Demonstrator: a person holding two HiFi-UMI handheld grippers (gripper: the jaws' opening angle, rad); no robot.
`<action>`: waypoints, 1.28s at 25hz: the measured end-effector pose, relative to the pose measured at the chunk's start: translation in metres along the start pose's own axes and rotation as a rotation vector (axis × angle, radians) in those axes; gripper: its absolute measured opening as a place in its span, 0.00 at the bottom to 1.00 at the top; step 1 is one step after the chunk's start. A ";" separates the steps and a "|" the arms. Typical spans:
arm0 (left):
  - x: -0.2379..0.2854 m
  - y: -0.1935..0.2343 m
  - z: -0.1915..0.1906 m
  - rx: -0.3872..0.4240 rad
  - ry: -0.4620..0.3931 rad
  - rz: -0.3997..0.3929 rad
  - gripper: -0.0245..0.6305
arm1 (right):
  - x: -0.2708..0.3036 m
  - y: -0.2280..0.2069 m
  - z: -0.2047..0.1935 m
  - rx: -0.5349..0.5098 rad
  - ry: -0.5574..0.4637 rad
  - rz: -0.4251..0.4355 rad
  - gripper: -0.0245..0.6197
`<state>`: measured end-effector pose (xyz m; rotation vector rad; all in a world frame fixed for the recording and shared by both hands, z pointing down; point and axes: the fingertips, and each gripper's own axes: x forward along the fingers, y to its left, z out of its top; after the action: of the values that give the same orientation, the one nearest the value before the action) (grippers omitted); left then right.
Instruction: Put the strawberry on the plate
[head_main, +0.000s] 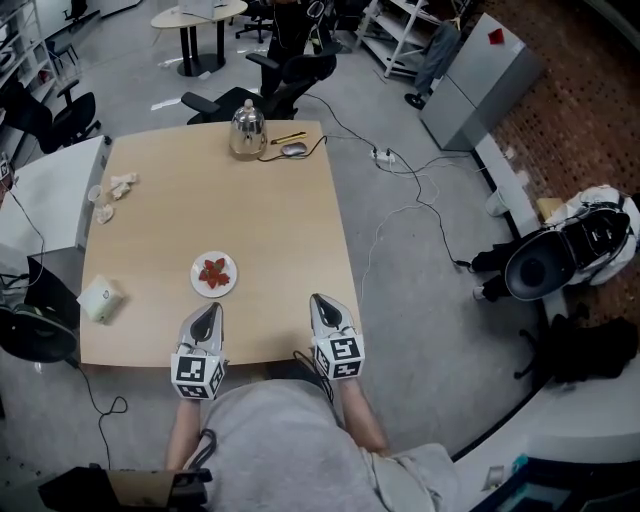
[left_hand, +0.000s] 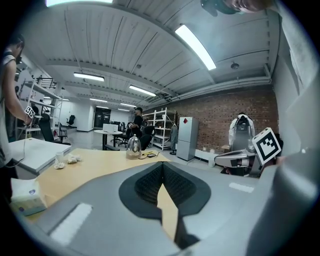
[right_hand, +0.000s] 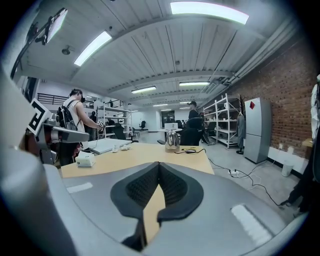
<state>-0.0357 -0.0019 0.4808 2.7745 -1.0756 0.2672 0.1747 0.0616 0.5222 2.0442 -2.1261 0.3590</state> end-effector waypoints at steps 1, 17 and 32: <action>-0.002 0.000 0.000 0.003 -0.003 0.002 0.07 | -0.002 0.002 -0.002 0.001 -0.001 0.001 0.05; -0.008 -0.005 0.001 0.006 -0.014 0.005 0.07 | -0.009 0.009 -0.007 -0.020 0.006 0.015 0.05; -0.008 -0.007 -0.001 0.000 -0.009 0.012 0.07 | -0.010 0.006 -0.009 -0.017 0.011 0.019 0.05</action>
<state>-0.0367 0.0089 0.4798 2.7733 -1.0941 0.2562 0.1684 0.0736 0.5277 2.0094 -2.1365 0.3519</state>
